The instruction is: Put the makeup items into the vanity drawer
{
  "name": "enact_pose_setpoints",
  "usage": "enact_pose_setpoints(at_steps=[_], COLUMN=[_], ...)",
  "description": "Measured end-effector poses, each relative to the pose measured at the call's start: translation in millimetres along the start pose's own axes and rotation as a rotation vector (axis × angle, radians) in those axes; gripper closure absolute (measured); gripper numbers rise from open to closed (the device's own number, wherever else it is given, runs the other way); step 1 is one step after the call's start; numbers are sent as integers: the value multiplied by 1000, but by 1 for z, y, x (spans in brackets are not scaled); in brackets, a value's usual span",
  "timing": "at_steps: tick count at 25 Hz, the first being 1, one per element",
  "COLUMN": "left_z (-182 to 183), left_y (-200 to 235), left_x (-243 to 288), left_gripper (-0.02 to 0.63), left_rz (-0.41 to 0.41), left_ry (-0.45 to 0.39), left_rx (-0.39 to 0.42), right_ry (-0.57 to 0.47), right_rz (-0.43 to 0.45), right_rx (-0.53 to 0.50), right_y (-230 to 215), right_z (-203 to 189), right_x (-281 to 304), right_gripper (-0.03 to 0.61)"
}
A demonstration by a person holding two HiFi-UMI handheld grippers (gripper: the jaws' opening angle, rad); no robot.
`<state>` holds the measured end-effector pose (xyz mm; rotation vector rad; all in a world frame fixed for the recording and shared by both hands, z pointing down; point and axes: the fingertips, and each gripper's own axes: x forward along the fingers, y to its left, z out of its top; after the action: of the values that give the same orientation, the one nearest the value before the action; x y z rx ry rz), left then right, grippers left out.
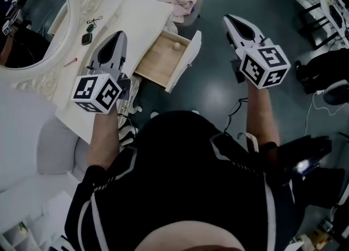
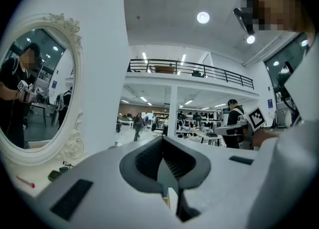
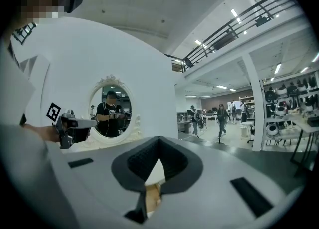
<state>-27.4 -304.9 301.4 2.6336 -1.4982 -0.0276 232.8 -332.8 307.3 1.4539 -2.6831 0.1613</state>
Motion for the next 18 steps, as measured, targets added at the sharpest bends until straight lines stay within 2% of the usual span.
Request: enact_pose_setpoints(at_steps=[3, 8, 13, 18], left_z=[16, 17, 18, 25], left_y=[10, 29, 47, 65], left_x=[-11, -20, -24, -27], left_gripper=[609, 609, 609, 609], left_rz=[-18, -50, -65, -47], left_ry=[-18, -1, 8, -17], left_rx=[-4, -48, 3, -5], right_ry=[-1, -38, -46, -77], right_rz=[-25, -91, -115, -127], right_rx=[-11, -52, -32, -19], right_y=[12, 31, 45, 59], right_z=[6, 18, 25, 36], right_x=[5, 9, 19, 23], right_gripper=[574, 574, 574, 574])
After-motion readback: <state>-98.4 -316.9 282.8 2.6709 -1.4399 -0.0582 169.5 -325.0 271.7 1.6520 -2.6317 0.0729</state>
